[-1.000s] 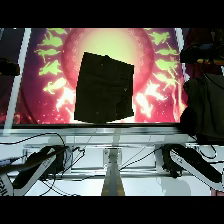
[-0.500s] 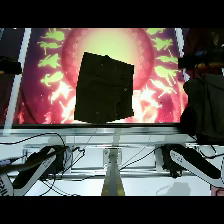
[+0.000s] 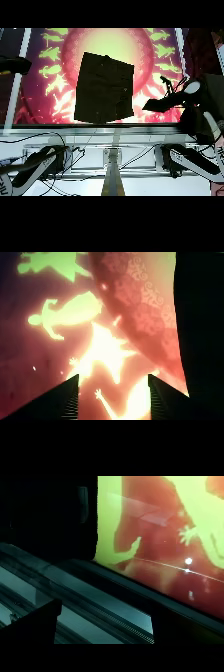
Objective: Fold the clothes and pants, and hang the long-sleeved shirts on hangers.
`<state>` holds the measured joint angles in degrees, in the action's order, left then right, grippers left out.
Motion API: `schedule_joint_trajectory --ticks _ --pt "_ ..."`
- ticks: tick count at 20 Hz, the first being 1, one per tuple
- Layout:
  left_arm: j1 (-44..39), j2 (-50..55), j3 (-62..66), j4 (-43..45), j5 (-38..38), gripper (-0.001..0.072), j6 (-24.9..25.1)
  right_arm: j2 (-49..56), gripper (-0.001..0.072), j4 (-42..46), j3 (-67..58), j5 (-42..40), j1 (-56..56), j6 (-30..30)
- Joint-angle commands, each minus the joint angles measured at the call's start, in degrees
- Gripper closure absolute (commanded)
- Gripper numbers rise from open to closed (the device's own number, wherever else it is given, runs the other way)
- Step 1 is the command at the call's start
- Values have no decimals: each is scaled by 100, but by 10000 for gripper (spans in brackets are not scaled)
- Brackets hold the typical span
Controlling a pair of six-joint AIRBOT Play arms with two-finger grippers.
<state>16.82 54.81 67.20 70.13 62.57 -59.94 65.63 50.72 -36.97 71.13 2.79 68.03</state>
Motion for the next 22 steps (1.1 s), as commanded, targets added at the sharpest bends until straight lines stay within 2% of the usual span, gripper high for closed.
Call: schedule_joint_trajectory --ticks 1,3,6,7,8,9,12,15,20,22 --pt "7 376 -9 251 1012 435 -26 177 99 -798 761 -748 -236 153" --pt "7 763 -105 15 1475 434 -28 503 99 -1167 745 -798 -413 125" --pt "7 1228 -466 -313 1777 398 -28 1025 99 -1574 695 -800 -533 22" --pt "7 1349 -632 -339 1843 337 -37 1163 99 -1729 664 -798 -533 -4" --pt "7 1427 -826 -337 1849 222 -127 1248 100 -1860 627 -820 -533 -26" --pt "11 1480 -1051 -337 1836 177 -146 1309 101 -1937 557 -841 -533 -94" --pt "55 1495 -1801 -337 1663 177 -140 1375 157 -1943 323 -938 -533 -133" --pt "144 1491 -2533 -514 1578 177 -103 1506 155 -1888 221 -708 -533 -138" --pt "149 1491 -3427 -1696 1108 176 378 1880 168 -2210 175 -623 -619 -177" --pt "146 1493 -3606 -2107 699 176 446 1882 299 -2203 46 -702 -883 -387"
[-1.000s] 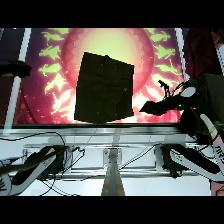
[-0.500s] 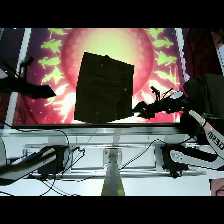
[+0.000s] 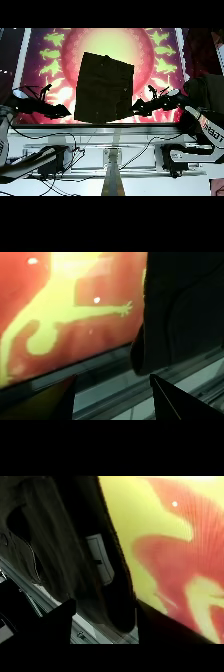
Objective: Fold the clothes and pants, and hang the long-sleeved shirts on hangers.
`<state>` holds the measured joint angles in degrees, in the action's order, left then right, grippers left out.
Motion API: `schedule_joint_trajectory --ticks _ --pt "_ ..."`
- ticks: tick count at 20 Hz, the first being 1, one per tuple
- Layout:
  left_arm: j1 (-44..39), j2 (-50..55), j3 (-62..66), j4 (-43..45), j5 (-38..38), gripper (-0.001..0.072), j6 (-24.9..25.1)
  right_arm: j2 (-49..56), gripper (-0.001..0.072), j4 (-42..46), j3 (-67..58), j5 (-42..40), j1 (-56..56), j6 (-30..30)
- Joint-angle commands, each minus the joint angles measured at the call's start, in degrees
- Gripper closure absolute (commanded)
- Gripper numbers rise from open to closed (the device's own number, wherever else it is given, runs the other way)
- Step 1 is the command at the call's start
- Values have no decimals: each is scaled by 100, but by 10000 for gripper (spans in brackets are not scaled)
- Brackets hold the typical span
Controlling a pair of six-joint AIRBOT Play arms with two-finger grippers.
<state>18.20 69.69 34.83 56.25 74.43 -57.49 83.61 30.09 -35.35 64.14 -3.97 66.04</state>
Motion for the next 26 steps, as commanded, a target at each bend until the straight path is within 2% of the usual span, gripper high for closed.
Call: schedule_joint_trajectory --ticks 1,2,4,5,10,17,19,20,21,22,23,24,26 --pt "7 4 -402 -872 -597 175 295 83 330 -136 -229 -81 -367 -334" --pt "7 9 -411 -1012 -658 176 330 83 368 -133 -365 -164 -505 -452" --pt "4 17 -411 -1154 -654 175 398 83 622 -131 -636 -229 -704 -682" --pt "4 22 -413 -1147 -651 176 402 83 665 -127 -750 -227 -776 -728" --pt "4 162 -413 -1126 -597 177 675 79 665 -37 -911 -361 -881 -723" --pt "-400 660 -402 -1128 -98 198 1567 79 665 20 -911 -374 -881 -723" --pt "-417 660 -354 -1130 -85 260 1602 79 665 20 -911 -374 -881 -723" --pt "-411 660 -299 -1119 -81 363 1602 72 665 20 -911 -372 -881 -726" --pt "-404 660 -201 -1021 -61 503 1600 57 665 22 -911 -372 -881 -728" --pt "-404 660 -68 -828 26 599 1598 24 665 28 -914 -372 -879 -734" --pt "-404 660 127 -584 199 655 1598 -28 665 39 -918 -363 -876 -848" --pt "-404 658 352 -345 424 678 1596 -105 665 79 -955 -319 -876 -994" --pt "-404 654 905 -70 922 678 1598 -289 665 262 -1156 -114 -876 -1025"
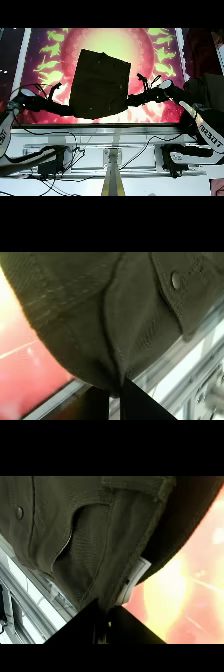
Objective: Fold the clothes and pants, and hang the long-sleeved shirts on hangers.
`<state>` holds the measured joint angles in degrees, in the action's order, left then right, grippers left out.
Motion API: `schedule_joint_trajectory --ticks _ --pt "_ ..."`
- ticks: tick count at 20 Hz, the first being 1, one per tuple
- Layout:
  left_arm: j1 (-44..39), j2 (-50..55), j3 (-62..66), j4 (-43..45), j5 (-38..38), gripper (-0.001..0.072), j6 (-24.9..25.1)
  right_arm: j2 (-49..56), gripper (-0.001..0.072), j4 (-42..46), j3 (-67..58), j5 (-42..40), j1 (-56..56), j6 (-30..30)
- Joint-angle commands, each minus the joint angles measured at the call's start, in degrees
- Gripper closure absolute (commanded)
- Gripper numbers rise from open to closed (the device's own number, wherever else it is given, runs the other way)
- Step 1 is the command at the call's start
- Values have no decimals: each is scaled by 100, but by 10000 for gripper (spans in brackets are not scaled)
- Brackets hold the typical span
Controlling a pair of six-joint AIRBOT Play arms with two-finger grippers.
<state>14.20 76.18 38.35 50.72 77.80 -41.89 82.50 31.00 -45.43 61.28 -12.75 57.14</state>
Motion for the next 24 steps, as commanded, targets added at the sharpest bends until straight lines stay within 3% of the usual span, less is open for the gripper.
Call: schedule_joint_trajectory --ticks 1,4,9,11,15,18,19,21,24 --pt "-4 4 881 474 835 679 33 -295 665 299 -293 293 2 -136" --pt "-4 -90 1902 435 1377 680 -151 -793 665 529 -894 691 2 -136" --pt "-4 -1064 3602 59 1204 680 -470 -1998 666 293 -2179 717 0 -85" --pt "-4 -1757 4081 -245 688 680 -647 -2472 665 -291 -2656 684 -2 -63" --pt "-2 -3611 4260 -177 -1224 680 -765 -3392 665 -1274 -3327 678 -2 -4" --pt "-4 -4809 4260 -13 -2041 680 -765 -4004 665 -1519 -3442 643 -2 649" --pt "-4 -5099 4260 101 -2024 679 -778 -4166 666 -1497 -3442 673 -2 946" --pt "-4 -5517 4223 529 -1814 680 -1373 -4347 666 -1202 -3442 686 -2 1543" --pt "-4 -5447 3891 859 -1113 680 -1996 -4321 666 142 -3178 732 -4 2531"
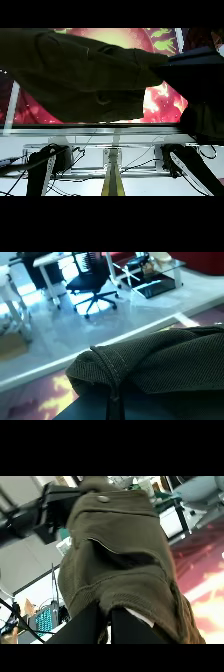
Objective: Fold the clothes and pants, and hang the long-sleeved shirts on hangers.
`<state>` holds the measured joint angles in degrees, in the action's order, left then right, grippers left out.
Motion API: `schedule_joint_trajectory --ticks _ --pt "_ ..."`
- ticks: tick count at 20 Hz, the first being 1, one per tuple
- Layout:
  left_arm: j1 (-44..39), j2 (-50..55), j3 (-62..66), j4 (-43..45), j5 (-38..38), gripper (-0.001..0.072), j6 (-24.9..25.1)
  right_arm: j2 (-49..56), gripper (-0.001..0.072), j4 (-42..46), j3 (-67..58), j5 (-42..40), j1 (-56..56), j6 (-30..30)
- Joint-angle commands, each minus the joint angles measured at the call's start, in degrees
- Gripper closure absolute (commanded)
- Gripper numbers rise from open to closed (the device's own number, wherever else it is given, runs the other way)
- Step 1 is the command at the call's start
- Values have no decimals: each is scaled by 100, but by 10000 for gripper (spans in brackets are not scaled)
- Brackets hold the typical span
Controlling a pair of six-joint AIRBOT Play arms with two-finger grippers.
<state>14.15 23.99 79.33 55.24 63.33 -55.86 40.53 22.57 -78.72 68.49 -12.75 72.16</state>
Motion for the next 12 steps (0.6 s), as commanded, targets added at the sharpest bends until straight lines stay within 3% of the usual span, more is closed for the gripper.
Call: schedule_joint_trajectory --ticks 1,3,5,8,12 --pt "0 -81 -498 203 538 680 -693 -79 666 1314 483 -87 -24 1294" --pt "-7 361 -1379 -673 717 681 -695 96 666 1478 1333 -483 -192 1438" --pt "-72 960 -2361 -1252 258 681 -636 415 666 1488 2288 -1300 -520 1434" --pt "-564 2061 -3366 -1180 -1010 681 -227 1189 666 1578 3198 -2798 -758 1436" --pt "-1064 3348 -3421 -1248 -1180 681 -181 2144 666 1657 3115 -3480 -422 1434"
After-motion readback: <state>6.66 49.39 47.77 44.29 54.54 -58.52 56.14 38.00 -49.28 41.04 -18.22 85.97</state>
